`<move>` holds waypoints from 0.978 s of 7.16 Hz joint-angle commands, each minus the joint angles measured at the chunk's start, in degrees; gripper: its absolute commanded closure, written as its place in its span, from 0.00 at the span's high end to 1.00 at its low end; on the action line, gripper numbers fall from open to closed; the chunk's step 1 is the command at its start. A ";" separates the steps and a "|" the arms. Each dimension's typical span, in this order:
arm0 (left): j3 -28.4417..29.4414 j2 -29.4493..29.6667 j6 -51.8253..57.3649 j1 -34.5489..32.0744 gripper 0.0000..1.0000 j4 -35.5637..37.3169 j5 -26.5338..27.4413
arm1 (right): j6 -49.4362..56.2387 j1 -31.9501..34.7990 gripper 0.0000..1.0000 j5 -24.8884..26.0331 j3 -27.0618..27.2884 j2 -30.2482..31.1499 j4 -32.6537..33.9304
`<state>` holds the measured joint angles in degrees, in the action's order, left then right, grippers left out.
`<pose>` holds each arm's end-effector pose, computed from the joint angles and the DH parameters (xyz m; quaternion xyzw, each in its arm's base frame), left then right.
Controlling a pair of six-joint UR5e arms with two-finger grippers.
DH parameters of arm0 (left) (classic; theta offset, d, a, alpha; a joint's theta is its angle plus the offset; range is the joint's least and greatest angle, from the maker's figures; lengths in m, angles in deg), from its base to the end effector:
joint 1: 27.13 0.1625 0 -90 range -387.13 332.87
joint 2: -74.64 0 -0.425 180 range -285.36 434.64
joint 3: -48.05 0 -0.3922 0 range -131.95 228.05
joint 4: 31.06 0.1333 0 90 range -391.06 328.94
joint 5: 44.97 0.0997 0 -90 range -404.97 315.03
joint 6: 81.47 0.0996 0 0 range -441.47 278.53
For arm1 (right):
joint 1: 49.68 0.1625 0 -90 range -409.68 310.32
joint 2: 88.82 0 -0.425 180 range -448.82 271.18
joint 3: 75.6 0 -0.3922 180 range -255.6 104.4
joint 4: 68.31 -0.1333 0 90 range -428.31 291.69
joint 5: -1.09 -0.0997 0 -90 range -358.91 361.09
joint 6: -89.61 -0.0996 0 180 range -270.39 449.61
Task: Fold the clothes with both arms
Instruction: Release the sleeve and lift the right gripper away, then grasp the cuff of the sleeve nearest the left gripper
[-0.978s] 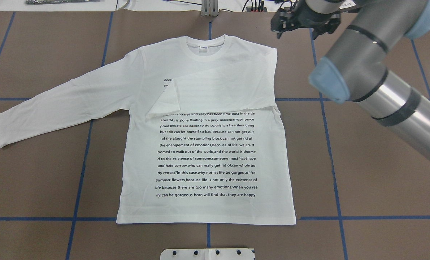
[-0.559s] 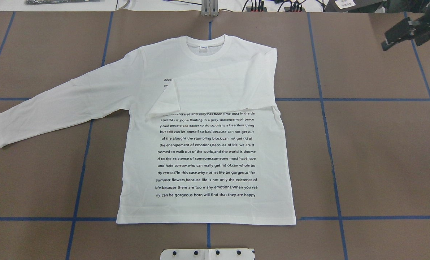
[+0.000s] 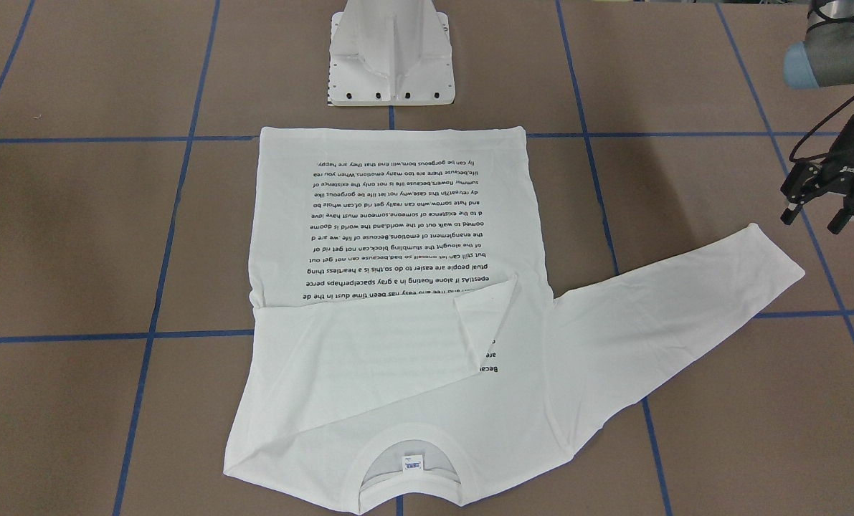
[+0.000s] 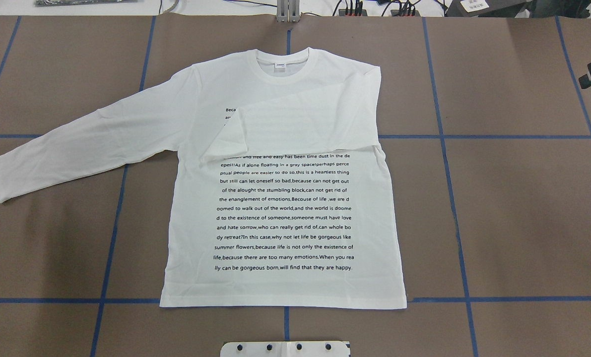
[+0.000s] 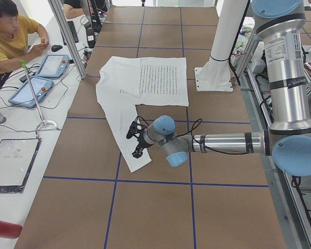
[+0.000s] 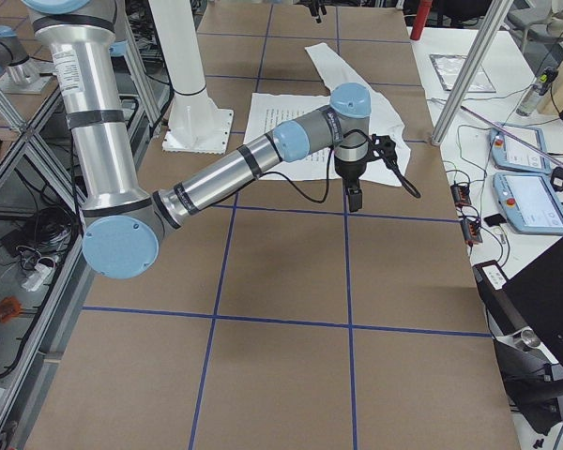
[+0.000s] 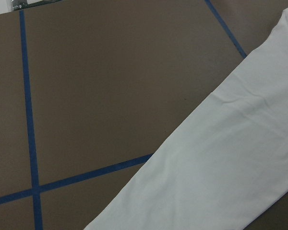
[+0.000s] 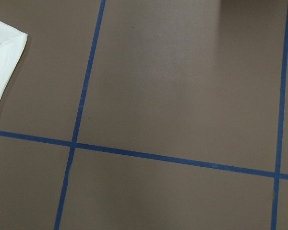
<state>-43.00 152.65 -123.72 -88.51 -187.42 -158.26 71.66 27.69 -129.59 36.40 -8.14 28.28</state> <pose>0.1229 -0.4213 0.6225 0.2675 0.4096 -0.0097 0.8721 -0.0483 -0.5283 0.4049 0.1041 -0.3805 -0.0318 0.9184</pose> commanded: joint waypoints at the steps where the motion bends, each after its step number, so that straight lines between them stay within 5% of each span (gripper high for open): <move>1: 3.41 -0.06 -3.11 5.91 0.78 -2.63 3.86 | 0.02 0.06 1.00 0.16 -0.02 0.17 0.00; 7: 5.62 -0.76 -2.76 11.99 0.73 -2.90 7.11 | -0.15 0.06 1.00 0.34 0.07 0.26 0.00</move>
<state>-37.90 151.92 -126.55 -77.05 -190.32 -151.76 71.51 27.75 -129.26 36.44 -7.88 28.28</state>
